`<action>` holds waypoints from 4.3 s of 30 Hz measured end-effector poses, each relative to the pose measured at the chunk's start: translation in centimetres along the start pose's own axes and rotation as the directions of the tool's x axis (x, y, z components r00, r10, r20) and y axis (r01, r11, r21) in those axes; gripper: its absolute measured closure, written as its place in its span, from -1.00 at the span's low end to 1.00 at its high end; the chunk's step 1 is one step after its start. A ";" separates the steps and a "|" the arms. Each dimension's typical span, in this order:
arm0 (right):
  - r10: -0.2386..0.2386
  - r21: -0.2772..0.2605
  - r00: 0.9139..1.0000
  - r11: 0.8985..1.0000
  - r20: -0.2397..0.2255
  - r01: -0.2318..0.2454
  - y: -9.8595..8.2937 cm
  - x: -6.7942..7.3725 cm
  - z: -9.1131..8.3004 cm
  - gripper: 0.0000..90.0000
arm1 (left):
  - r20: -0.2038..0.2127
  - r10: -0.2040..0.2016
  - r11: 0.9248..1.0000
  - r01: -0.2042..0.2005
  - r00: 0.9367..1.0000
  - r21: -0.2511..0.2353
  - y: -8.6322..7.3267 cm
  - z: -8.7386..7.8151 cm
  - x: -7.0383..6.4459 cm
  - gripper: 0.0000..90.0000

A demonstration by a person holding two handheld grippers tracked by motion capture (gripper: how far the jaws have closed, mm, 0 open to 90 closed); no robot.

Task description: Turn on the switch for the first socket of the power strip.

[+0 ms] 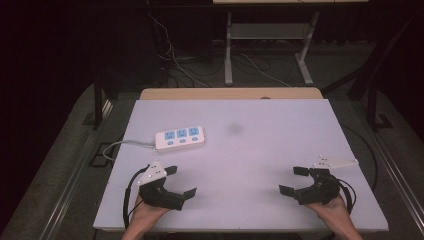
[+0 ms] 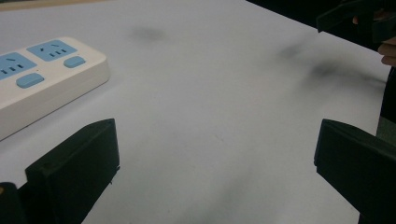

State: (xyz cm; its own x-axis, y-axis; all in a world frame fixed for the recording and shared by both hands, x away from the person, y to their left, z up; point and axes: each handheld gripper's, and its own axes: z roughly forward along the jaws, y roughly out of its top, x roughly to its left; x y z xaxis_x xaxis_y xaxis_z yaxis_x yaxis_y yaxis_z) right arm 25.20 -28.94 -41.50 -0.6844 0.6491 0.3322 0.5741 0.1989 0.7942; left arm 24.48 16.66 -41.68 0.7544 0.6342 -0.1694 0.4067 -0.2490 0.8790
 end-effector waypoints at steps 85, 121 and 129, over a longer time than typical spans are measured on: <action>0.001 0.037 1.000 0.999 0.008 -0.001 -0.4 0.0 -0.1 -1.00 | -0.040 -0.025 0.988 0.031 0.999 0.150 5.5 -3.0 4.0 -1.00; -0.004 0.037 1.000 0.999 0.012 0.004 -0.5 -0.1 -0.2 -1.00 | -0.063 0.000 0.973 0.014 0.998 0.230 9.5 -2.9 8.0 -1.00; -0.007 0.041 1.000 0.999 0.010 0.006 -0.5 -0.1 -0.1 -1.00 | -0.078 0.002 0.968 0.018 0.997 0.249 10.3 -2.9 9.0 -1.00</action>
State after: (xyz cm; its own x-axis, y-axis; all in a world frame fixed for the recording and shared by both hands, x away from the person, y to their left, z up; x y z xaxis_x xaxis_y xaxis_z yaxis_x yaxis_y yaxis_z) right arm 24.91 -29.19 -41.84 -0.6838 0.6549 0.3219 0.5877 0.2327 0.7749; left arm 33.98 21.86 -32.84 0.7127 0.6887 -0.1329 0.5356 -0.4121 0.7371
